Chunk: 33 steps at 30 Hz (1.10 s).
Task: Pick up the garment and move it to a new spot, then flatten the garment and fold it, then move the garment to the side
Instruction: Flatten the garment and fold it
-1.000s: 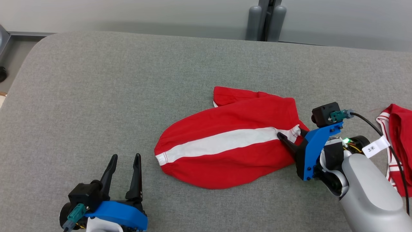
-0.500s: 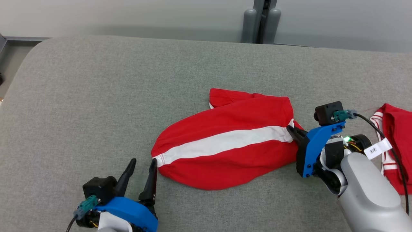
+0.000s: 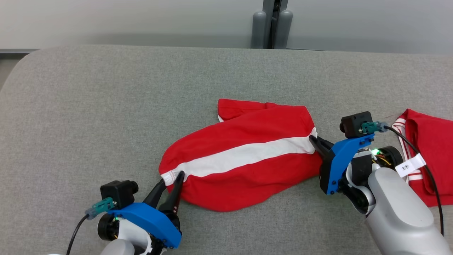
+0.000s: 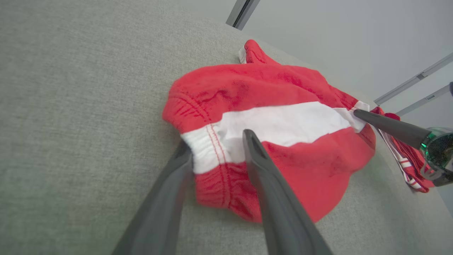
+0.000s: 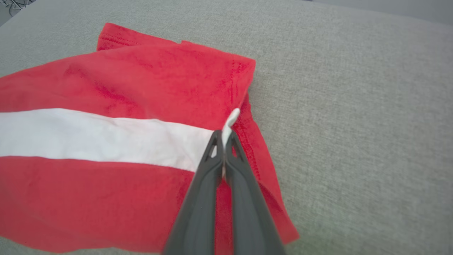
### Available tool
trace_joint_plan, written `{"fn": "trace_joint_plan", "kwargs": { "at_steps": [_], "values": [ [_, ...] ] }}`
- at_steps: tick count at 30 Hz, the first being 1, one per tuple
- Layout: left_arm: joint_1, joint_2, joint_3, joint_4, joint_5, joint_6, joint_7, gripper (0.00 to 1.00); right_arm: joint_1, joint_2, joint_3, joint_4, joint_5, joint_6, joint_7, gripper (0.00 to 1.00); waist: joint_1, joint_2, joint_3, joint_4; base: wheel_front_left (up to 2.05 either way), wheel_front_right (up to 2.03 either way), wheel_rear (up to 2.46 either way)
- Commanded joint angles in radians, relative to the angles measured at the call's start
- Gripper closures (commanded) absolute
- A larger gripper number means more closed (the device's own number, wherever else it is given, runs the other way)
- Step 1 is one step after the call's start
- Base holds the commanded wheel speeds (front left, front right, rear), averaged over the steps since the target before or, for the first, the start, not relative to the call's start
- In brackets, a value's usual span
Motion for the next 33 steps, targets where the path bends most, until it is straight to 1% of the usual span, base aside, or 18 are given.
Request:
{"fn": "trace_joint_plan", "kwargs": {
  "at_steps": [1,8,11,14,17,20,21,22,23,24,25,30,33],
  "values": [
    [-0.014,0.008,0.004,-0.015,-0.002,-0.008,-0.014,1.00,-0.015,0.002,-0.001,0.004,0.006,0.000,-0.012,1.00,0.0000,0.0000,-0.005,-0.003,0.00,0.00,0.00],
    [-0.015,0.040,0.003,-0.093,0.015,-0.010,-0.059,1.00,0.001,-0.003,-0.022,-0.019,0.022,0.000,-0.071,1.00,0.0000,0.0000,-0.052,-0.014,0.00,0.00,0.00],
    [-0.025,0.062,0.002,-0.148,0.025,-0.010,-0.055,1.00,0.013,-0.003,-0.039,-0.061,0.046,0.000,-0.091,1.00,0.0000,0.0000,-0.081,-0.023,0.00,0.00,0.00],
    [-0.046,0.097,0.011,-0.218,0.035,-0.009,-0.040,1.00,0.020,-0.021,-0.061,-0.133,0.063,0.000,-0.097,1.00,0.0000,0.0000,-0.110,-0.037,0.00,0.00,0.00],
    [-0.072,0.140,0.033,-0.299,0.049,0.002,-0.022,1.00,0.031,-0.029,-0.088,-0.242,0.084,0.000,-0.084,1.00,0.0000,0.0000,-0.138,-0.055,0.00,0.00,0.00],
    [-0.110,0.192,0.056,-0.389,0.075,0.013,0.005,1.00,0.052,-0.033,-0.128,-0.380,0.103,0.000,-0.058,1.00,0.0000,0.0000,-0.157,-0.074,0.00,0.00,0.00],
    [-0.110,0.192,0.056,-0.389,0.075,0.013,0.005,1.00,0.052,-0.033,-0.128,-0.380,0.103,0.000,-0.058,1.00,0.0000,0.0000,-0.157,-0.074,0.00,0.00,0.00],
    [-0.137,0.222,0.070,-0.450,0.085,0.020,0.031,1.00,0.065,-0.038,-0.163,-0.483,0.104,0.000,-0.034,1.00,0.0000,0.0000,-0.165,-0.086,0.00,0.00,0.00],
    [-0.137,0.222,0.070,-0.450,0.085,0.020,0.031,1.00,0.065,-0.038,-0.163,-0.483,0.104,0.000,-0.034,1.00,0.0000,0.0000,-0.165,-0.086,0.00,0.00,0.00],
    [-0.172,0.251,0.081,-0.512,0.092,0.024,0.063,1.00,0.086,-0.030,-0.199,-0.587,0.101,0.000,-0.002,1.00,0.0000,0.0000,-0.168,-0.096,0.00,0.00,0.00],
    [-0.172,0.251,0.081,-0.512,0.092,0.024,0.063,1.00,0.086,-0.030,-0.199,-0.587,0.101,0.000,-0.002,1.00,0.0000,0.0000,-0.168,-0.096,0.00,0.00,0.00],
    [-0.276,0.293,0.112,-0.626,0.065,0.024,0.149,1.00,0.120,0.004,-0.276,-0.812,0.077,0.000,0.098,1.00,0.0000,0.0000,-0.149,-0.120,0.00,0.00,0.00],
    [-0.350,0.308,0.120,-0.647,0.054,0.021,0.193,1.00,0.128,0.026,-0.307,-0.886,0.054,0.000,0.150,1.00,0.0000,0.0000,-0.116,-0.132,0.00,0.00,0.00]
  ]
}}
